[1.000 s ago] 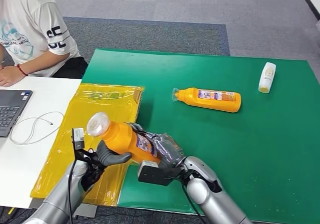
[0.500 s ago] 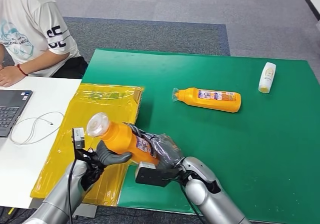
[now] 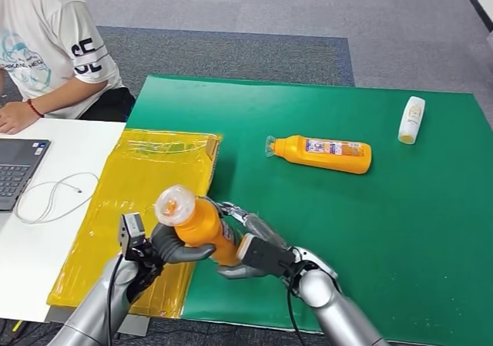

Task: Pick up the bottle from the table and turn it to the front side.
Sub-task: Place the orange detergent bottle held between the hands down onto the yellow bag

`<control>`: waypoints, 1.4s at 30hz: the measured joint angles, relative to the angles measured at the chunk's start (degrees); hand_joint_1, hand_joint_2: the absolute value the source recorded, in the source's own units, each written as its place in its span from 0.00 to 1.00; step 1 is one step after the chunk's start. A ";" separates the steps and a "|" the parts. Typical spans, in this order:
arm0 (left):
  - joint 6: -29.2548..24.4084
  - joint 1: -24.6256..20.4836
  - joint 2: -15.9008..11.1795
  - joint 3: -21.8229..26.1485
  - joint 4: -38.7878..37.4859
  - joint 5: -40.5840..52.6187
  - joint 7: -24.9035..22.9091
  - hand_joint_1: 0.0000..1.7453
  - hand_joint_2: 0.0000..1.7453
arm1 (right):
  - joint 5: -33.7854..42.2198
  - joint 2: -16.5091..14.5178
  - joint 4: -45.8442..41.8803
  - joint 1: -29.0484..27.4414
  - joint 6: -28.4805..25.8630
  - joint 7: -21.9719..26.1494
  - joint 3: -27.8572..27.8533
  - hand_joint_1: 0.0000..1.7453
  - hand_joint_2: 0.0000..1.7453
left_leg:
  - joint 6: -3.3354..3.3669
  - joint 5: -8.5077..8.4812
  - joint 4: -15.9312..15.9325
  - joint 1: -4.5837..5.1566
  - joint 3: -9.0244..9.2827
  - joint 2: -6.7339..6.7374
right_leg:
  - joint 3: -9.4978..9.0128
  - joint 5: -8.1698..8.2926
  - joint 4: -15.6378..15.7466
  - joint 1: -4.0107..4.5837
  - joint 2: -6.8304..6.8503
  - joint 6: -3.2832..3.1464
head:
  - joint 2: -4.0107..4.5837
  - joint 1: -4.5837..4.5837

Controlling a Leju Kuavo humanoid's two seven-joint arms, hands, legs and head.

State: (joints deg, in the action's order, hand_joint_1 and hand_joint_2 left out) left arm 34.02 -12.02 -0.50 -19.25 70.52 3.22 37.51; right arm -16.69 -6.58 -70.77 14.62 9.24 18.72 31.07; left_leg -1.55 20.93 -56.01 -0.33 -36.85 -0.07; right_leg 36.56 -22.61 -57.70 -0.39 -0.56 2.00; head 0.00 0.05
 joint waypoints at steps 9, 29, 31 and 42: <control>-8.04 1.69 -0.49 -3.43 4.14 9.39 -0.96 1.00 1.00 | 6.97 -0.04 3.40 -0.10 3.39 1.60 -7.31 0.00 1.00 | -0.01 0.00 0.00 0.00 0.00 0.01 | 0.01 0.00 0.00 0.00 -0.01 -0.01 | 0.01 0.01; -13.08 -2.66 -5.07 -11.68 4.45 15.06 -5.22 1.00 1.00 | 7.79 -0.07 6.88 0.18 3.90 2.95 -11.65 0.00 1.00 | -0.01 -0.01 0.00 0.00 0.00 0.01 | 0.03 0.01 -0.01 0.00 -0.01 -0.01 | 0.02 0.01; -13.62 -3.15 -5.24 -11.96 4.46 14.85 -5.38 1.00 1.00 | 7.53 -0.10 7.28 0.19 3.55 2.98 -11.65 0.00 1.00 | -0.01 -0.02 0.00 0.00 0.00 0.01 | 0.03 0.01 -0.01 0.00 -0.01 -0.01 | 0.02 0.01; -15.39 -6.51 -5.80 -12.56 7.73 15.35 -7.84 1.00 1.00 | 6.90 -0.13 8.63 0.18 2.52 2.99 -11.94 0.00 1.00 | -0.01 -0.02 0.00 0.00 0.00 0.01 | 0.03 0.02 -0.01 0.00 -0.01 -0.02 | 0.02 0.01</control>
State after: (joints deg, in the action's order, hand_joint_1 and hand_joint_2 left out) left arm 18.63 -18.52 -6.30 -31.81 78.26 18.57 29.67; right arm -9.79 -6.71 -62.13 14.80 11.76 21.70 19.12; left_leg -1.57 20.91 -56.01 -0.33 -36.86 -0.07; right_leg 36.59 -22.59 -57.71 -0.39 -0.57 1.99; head 0.02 0.06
